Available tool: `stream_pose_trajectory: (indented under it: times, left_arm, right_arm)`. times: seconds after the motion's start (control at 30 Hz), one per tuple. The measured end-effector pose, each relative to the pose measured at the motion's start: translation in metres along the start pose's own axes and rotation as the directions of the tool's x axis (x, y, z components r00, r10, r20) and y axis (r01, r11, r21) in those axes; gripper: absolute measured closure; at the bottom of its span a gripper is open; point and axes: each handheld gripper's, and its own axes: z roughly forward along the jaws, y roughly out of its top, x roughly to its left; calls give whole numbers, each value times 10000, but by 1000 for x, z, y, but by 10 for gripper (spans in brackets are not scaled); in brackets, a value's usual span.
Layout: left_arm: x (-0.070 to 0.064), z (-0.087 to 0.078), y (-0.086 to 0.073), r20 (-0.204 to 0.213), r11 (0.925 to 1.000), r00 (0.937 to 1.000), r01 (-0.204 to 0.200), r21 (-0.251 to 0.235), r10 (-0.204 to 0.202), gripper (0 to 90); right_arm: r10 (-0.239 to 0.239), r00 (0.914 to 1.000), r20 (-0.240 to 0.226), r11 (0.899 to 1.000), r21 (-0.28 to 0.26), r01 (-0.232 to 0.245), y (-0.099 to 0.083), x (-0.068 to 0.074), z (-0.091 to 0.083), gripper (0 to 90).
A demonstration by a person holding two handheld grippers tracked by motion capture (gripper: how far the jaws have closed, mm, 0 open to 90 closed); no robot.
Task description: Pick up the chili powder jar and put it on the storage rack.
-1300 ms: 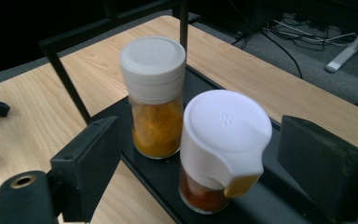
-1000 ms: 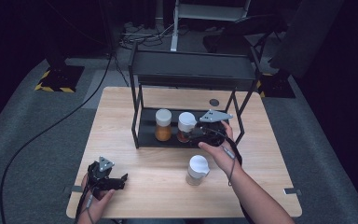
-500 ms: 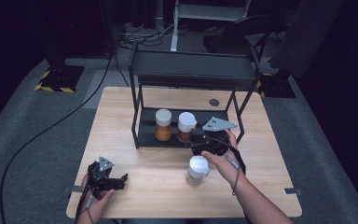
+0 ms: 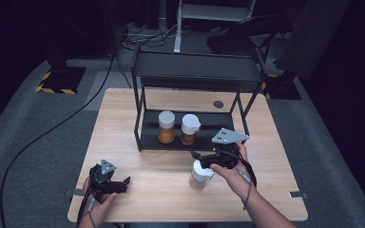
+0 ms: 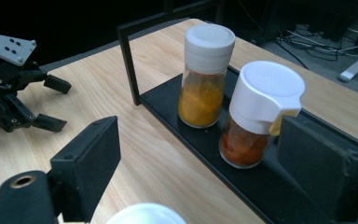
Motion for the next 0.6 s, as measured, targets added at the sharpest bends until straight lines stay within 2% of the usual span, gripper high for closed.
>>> stream_pose_trajectory:
  times: [0.6]
  left_arm:
    - [0,0,0,-3,10000,10000,2,0,-2,29]
  right_arm:
    - [-34,9998,-214,9999,-129,31,-19,12,-24,131]
